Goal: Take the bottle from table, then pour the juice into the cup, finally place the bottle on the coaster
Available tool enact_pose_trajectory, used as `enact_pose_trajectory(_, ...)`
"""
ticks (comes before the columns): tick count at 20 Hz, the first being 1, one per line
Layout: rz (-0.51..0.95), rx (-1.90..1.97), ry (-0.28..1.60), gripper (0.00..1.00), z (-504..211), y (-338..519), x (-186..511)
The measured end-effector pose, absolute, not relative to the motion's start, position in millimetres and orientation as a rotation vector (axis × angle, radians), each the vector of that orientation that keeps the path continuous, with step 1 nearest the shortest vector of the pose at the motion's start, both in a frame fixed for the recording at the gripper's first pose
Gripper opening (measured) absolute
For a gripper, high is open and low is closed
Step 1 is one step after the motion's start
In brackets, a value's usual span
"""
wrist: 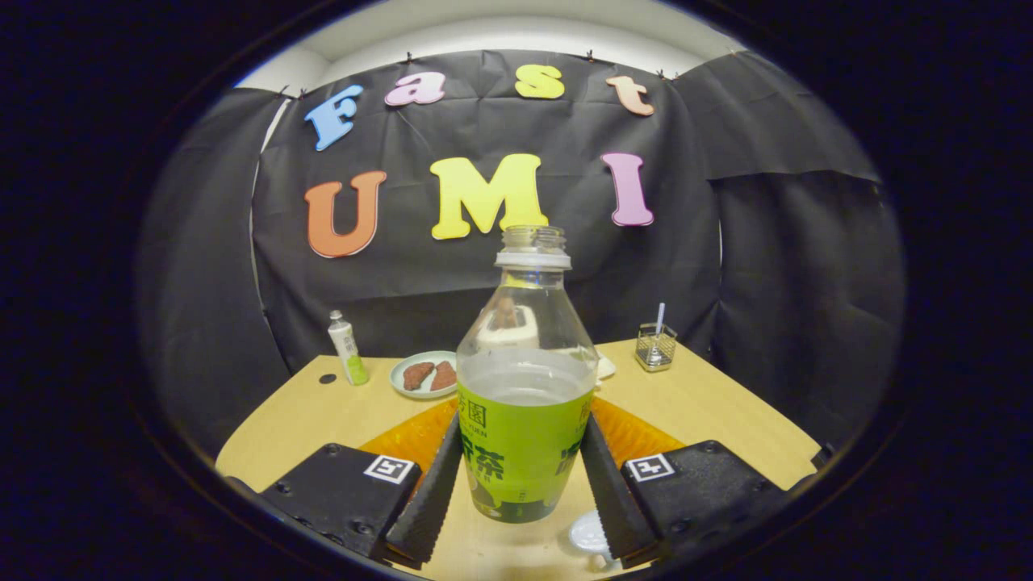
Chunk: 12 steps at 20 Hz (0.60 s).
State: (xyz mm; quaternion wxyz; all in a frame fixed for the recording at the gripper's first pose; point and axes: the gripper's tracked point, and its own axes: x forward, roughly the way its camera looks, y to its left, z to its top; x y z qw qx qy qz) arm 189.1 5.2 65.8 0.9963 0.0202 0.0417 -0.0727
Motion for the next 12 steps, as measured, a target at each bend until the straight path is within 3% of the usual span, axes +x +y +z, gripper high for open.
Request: enact_pose_trajectory(12,-0.274,0.004,0.013,0.82,4.1,-15.2,270.3)
